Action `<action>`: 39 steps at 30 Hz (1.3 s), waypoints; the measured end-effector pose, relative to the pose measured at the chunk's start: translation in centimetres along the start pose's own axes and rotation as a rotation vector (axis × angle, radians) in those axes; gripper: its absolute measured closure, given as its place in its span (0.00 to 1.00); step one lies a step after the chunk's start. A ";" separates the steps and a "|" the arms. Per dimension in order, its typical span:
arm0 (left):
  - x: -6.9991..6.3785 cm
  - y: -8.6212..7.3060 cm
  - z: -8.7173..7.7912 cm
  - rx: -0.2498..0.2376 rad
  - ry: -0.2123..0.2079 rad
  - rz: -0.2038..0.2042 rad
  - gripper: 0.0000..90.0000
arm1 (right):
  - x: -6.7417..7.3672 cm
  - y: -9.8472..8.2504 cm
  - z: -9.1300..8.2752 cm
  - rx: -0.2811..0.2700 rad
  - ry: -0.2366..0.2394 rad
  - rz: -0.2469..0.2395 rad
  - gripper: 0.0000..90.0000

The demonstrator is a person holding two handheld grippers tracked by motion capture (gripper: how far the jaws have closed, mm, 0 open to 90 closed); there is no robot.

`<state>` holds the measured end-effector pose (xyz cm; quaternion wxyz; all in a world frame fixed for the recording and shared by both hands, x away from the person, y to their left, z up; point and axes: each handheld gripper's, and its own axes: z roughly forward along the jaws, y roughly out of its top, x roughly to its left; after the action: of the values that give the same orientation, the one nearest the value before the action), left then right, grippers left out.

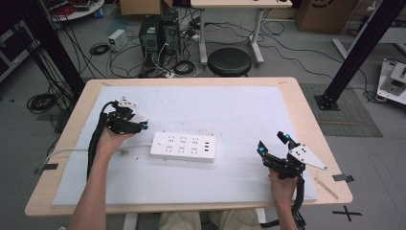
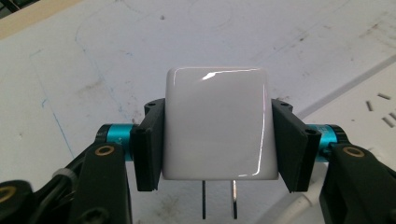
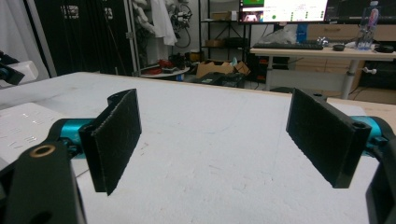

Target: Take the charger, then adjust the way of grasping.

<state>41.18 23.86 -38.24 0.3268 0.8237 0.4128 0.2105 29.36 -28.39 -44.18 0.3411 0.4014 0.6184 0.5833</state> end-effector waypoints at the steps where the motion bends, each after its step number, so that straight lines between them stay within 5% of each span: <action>1: -0.2 0.1 -0.2 -0.004 -0.003 0.007 0.47 | 0.0 0.0 0.0 -0.002 0.000 -0.002 0.20; 7: -2.1 0.2 -1.1 -0.061 -0.001 0.031 0.47 | 0.0 0.0 0.0 0.000 -0.002 -0.002 0.20; 9: -3.6 0.3 -1.8 -0.096 -0.004 0.059 0.47 | 0.0 0.0 0.1 0.001 -0.002 -0.002 0.20; 11: -3.6 0.3 -1.8 -0.096 -0.004 0.059 0.47 | -0.1 0.0 0.1 0.001 0.000 -0.005 0.20; 12: -5.1 0.5 -2.3 -0.132 -0.018 0.086 0.47 | -0.1 0.0 0.1 0.001 0.000 -0.005 0.20; 21: -8.8 0.6 -3.2 -0.211 -0.016 0.162 0.47 | 0.1 0.1 0.2 0.026 0.025 0.011 0.20; 25: -11.3 0.5 -3.4 -0.255 0.006 0.229 0.47 | 0.0 0.2 0.4 0.039 0.059 0.034 0.20; 32: -14.6 0.1 -3.0 -0.286 0.025 0.318 0.47 | 0.3 1.1 1.1 0.117 0.201 0.109 0.21; 33: -14.6 0.1 -3.0 -0.286 0.025 0.318 0.47 | 0.4 1.4 1.2 0.127 0.225 0.099 0.21; 34: -15.9 -0.1 -2.9 -0.302 0.047 0.360 0.47 | 0.8 1.9 1.3 0.136 0.274 0.090 0.21; 37: -16.7 -0.2 -2.8 -0.312 0.059 0.389 0.47 | 1.3 2.5 1.3 0.131 0.308 0.077 0.21; 39: -17.9 -0.1 -2.7 -0.339 0.090 0.454 0.47 | 1.8 3.6 1.6 0.125 0.362 0.072 0.21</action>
<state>29.18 10.27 -37.81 0.3859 0.8184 0.1908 0.3807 30.28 -26.06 -40.68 0.1778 0.3322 0.6899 0.6181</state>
